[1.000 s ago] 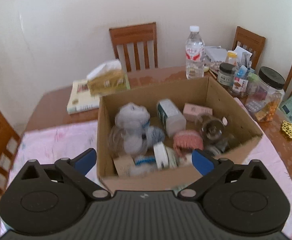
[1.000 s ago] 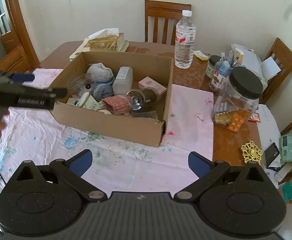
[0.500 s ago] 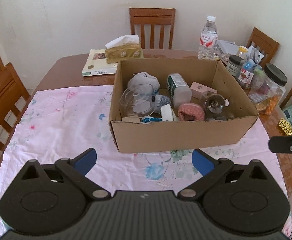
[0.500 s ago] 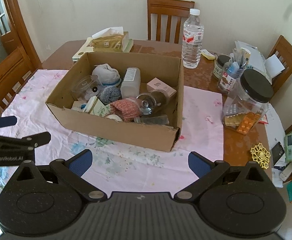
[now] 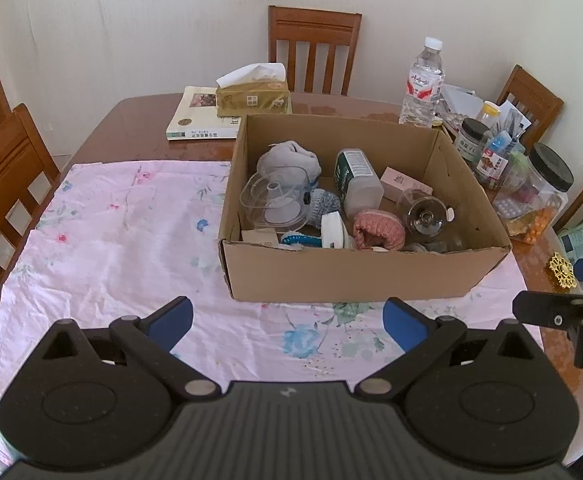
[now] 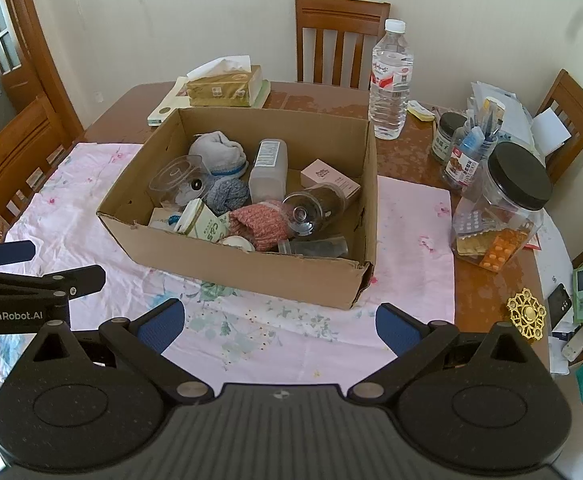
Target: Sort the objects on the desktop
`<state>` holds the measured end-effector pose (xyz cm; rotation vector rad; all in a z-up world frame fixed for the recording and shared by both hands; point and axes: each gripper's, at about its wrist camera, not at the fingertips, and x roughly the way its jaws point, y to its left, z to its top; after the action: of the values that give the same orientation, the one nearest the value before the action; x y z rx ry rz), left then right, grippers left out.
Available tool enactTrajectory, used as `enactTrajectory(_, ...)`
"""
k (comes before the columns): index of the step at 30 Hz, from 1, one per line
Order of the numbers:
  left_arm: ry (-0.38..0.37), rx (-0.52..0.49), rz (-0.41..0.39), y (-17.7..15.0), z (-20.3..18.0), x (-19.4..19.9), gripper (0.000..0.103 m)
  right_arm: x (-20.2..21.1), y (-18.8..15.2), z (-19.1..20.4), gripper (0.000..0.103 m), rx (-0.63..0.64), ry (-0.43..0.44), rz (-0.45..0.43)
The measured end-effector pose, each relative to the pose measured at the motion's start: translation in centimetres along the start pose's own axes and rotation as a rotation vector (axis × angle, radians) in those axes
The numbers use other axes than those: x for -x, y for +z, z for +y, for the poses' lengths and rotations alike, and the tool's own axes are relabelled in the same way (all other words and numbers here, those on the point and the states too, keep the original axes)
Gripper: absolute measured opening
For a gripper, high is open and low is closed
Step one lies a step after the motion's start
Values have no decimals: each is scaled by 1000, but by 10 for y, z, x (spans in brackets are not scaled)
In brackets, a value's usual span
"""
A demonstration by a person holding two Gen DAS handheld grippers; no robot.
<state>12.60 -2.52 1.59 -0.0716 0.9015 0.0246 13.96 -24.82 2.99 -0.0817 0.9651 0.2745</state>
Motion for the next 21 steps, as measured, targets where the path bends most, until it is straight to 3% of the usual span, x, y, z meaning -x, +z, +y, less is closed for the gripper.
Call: enactTrajectory(21,-5,-17,-5,10,3,-1,101,-2,2,0,103,-12,-8,3)
